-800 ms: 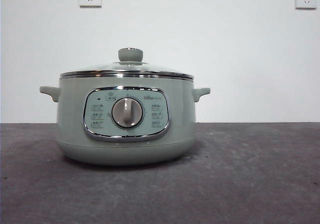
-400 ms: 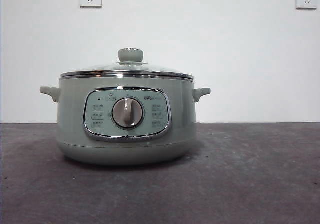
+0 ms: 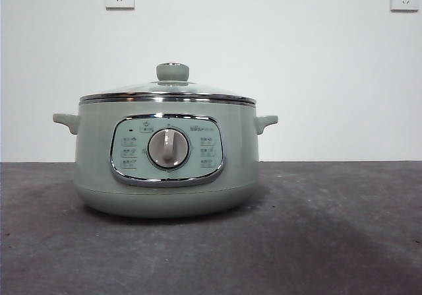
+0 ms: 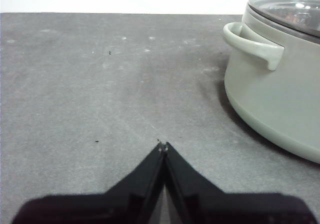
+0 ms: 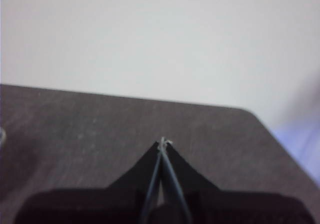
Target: Pick up the egg,open the lid,put the egg in the pot,close the lid
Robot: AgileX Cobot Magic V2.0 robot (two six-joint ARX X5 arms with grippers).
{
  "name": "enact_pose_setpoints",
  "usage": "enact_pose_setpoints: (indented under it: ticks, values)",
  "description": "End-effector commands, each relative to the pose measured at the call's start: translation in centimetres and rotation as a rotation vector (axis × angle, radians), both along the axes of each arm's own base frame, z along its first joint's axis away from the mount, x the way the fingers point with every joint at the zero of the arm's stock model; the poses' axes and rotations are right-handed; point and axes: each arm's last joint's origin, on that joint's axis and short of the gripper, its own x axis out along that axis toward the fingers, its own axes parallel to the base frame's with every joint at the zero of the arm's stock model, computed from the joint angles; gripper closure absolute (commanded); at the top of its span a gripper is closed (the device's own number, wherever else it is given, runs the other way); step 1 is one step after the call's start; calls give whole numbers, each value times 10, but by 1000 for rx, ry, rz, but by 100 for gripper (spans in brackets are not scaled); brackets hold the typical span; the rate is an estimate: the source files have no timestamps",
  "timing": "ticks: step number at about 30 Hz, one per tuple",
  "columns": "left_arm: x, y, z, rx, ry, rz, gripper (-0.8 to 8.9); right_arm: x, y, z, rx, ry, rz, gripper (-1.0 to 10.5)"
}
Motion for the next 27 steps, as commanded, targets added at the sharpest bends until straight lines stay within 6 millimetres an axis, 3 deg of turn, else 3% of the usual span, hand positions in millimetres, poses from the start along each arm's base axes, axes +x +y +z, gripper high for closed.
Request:
enact_pose_setpoints:
  ticks: [1,8,14,27]
  values:
    - [0,0,-3,-6,6,3,817,7,0,-34,52,-1,-2,946]
    - [0,0,-3,-6,6,3,817,13,-1,-85,98,42,-5,946]
    - [0,0,-3,-6,6,3,817,16,-1,-108,103,90,-7,946]
    - [0,0,-3,-6,6,3,817,15,-1,-115,109,152,-11,946]
